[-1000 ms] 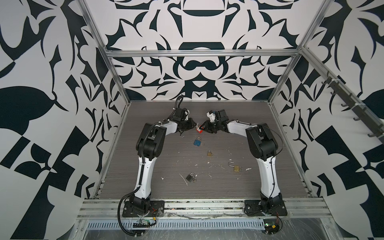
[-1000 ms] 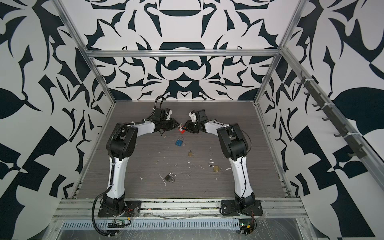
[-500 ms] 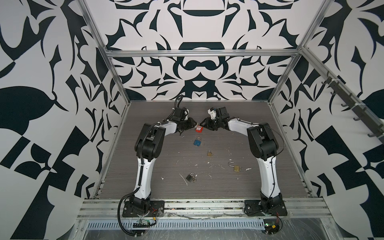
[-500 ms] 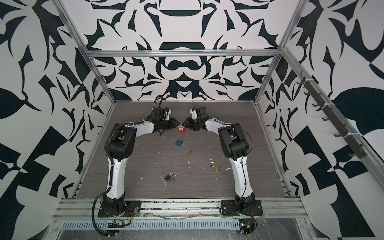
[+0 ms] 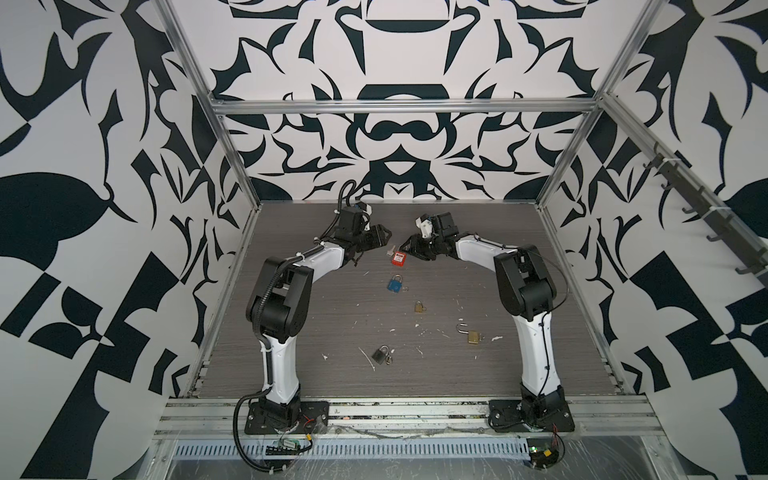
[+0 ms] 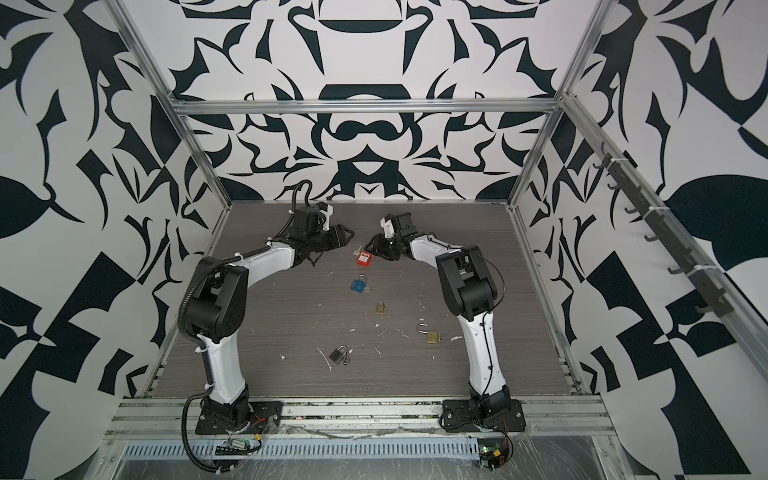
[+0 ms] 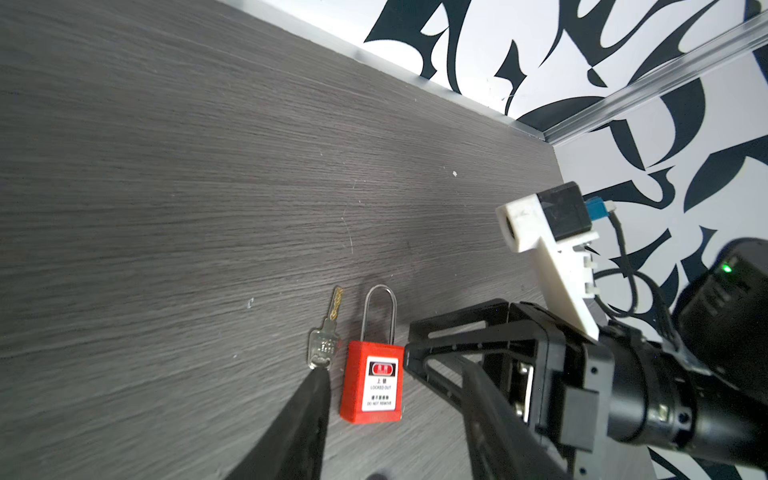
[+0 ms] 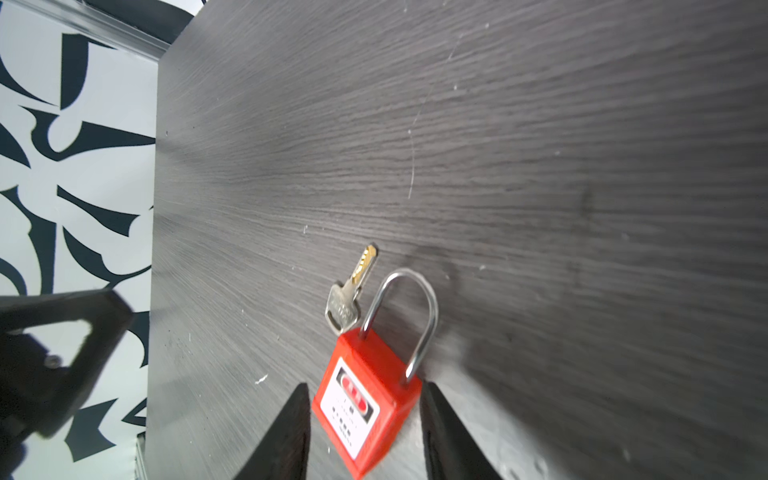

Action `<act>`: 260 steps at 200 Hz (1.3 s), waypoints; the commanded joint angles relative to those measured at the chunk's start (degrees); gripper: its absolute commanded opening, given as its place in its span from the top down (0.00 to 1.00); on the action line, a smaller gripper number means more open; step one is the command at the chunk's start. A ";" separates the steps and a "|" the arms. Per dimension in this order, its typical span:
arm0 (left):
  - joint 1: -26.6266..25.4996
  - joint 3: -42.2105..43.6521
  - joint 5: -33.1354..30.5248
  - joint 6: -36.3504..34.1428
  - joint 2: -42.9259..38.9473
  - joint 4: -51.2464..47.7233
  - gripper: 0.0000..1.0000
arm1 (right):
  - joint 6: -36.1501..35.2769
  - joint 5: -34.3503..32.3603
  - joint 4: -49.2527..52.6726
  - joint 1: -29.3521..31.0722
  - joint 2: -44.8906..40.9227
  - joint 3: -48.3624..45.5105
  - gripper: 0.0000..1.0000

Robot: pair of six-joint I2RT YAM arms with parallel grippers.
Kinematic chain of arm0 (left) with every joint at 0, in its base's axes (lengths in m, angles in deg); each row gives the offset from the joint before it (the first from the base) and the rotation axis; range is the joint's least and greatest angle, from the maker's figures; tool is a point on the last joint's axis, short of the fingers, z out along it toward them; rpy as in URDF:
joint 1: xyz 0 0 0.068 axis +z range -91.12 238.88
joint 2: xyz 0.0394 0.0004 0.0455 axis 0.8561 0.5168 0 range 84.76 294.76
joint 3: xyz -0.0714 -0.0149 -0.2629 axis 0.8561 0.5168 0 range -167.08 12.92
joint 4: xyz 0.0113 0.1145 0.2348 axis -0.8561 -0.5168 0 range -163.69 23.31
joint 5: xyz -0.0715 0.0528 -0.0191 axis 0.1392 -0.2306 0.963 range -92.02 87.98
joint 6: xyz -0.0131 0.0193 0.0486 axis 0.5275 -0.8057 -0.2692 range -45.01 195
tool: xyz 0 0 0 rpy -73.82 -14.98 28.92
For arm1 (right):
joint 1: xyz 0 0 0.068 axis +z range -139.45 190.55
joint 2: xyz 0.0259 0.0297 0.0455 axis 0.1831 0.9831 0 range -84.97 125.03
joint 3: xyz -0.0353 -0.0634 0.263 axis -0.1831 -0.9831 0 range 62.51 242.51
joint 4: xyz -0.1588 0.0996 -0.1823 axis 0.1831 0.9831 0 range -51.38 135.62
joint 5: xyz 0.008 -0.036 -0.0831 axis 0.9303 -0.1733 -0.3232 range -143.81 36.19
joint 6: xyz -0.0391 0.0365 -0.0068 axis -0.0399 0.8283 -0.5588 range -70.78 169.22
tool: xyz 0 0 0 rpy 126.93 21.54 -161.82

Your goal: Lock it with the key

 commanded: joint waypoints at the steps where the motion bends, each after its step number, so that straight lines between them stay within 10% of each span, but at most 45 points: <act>1: -0.20 4.40 -5.03 -1.40 -7.35 4.68 0.39 | -5.70 -5.08 5.57 -1.41 -12.31 -2.72 0.51; 52: -0.71 14.70 -10.05 -2.99 -21.17 8.26 0.16 | -10.43 -16.18 13.17 -5.64 -33.48 -18.58 0.38; 101: -0.66 24.42 -10.66 -5.84 -35.76 6.74 0.01 | -8.87 -13.27 15.15 -11.58 -48.13 -32.44 0.31; 172: -0.67 39.52 -10.04 -1.69 -54.14 -2.49 0.01 | -7.88 -5.40 24.92 -12.06 -50.01 -42.65 0.32; 260: -6.52 44.00 -5.86 1.48 -55.93 -9.25 0.01 | -9.50 -8.46 27.82 -6.49 -43.22 -44.74 0.28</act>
